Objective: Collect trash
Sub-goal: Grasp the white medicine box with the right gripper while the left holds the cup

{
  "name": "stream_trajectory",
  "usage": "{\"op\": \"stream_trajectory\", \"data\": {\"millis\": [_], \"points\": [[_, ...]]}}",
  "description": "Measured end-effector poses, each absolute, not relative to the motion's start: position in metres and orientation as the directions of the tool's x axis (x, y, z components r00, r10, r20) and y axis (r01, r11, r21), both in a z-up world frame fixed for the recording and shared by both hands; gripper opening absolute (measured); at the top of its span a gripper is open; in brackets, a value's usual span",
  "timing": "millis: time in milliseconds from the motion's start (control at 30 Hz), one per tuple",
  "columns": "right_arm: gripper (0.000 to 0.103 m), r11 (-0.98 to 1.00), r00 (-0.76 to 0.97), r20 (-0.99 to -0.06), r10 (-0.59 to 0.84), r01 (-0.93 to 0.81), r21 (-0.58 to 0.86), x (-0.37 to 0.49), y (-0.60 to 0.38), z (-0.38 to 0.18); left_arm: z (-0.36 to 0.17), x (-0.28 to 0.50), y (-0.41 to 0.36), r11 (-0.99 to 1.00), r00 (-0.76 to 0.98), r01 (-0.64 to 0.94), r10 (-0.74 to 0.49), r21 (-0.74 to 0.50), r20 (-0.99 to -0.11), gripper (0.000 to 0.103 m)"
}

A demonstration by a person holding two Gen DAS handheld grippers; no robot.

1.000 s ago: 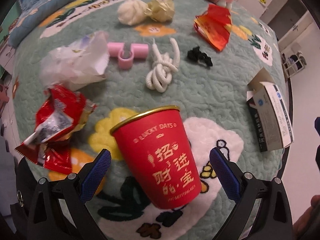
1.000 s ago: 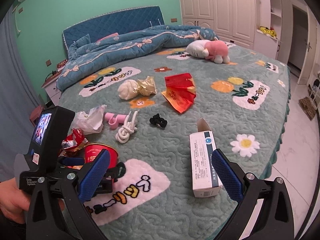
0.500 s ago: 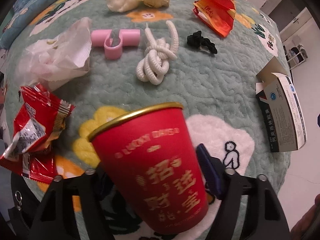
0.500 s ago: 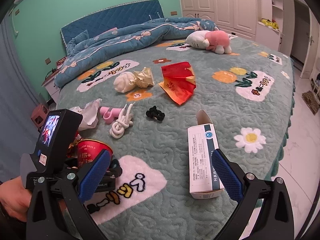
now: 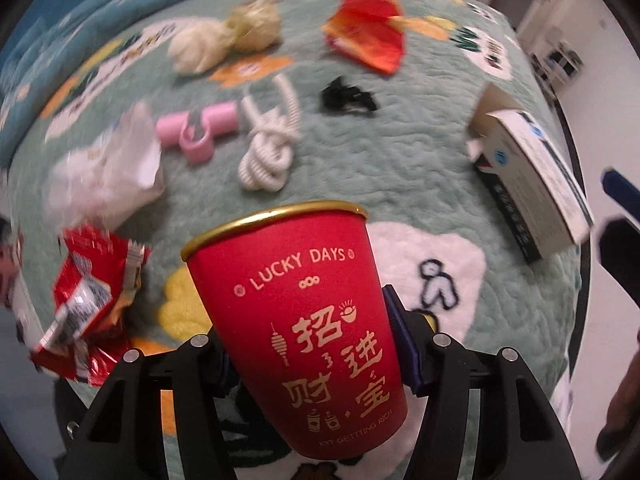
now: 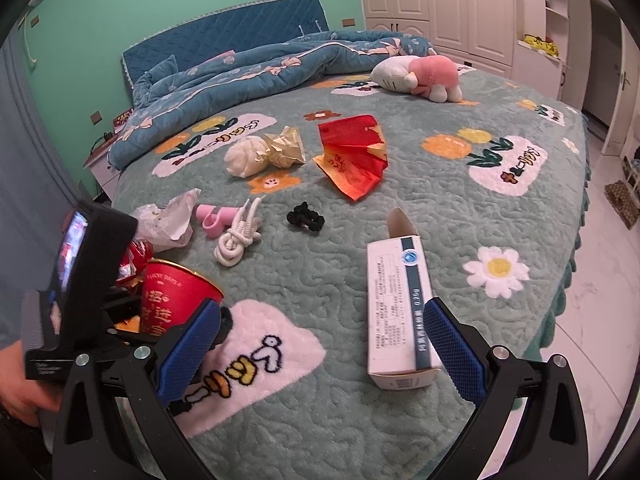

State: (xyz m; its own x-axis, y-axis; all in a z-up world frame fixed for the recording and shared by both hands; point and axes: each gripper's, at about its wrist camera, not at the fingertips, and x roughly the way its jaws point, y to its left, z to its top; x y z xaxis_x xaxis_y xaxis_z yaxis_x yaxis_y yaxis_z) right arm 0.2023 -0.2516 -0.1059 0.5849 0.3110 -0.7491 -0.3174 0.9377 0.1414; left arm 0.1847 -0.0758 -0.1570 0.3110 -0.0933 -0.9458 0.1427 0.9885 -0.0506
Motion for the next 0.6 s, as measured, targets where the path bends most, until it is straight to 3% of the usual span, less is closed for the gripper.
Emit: {"op": "stream_trajectory", "data": {"millis": [433, 600], "points": [[0.098, 0.955, 0.568, -0.775, 0.277, -0.251, 0.157, 0.209, -0.275, -0.128, -0.153, 0.190, -0.110, 0.951, 0.318, 0.307, -0.125, -0.023, -0.940, 0.062], [0.092, 0.956, 0.548, -0.790, 0.276, -0.240, 0.168, 0.214, -0.279, -0.139, -0.155, 0.192, -0.118, 0.944, 0.310, 0.329, -0.131, -0.023, -0.942, 0.062]]}}
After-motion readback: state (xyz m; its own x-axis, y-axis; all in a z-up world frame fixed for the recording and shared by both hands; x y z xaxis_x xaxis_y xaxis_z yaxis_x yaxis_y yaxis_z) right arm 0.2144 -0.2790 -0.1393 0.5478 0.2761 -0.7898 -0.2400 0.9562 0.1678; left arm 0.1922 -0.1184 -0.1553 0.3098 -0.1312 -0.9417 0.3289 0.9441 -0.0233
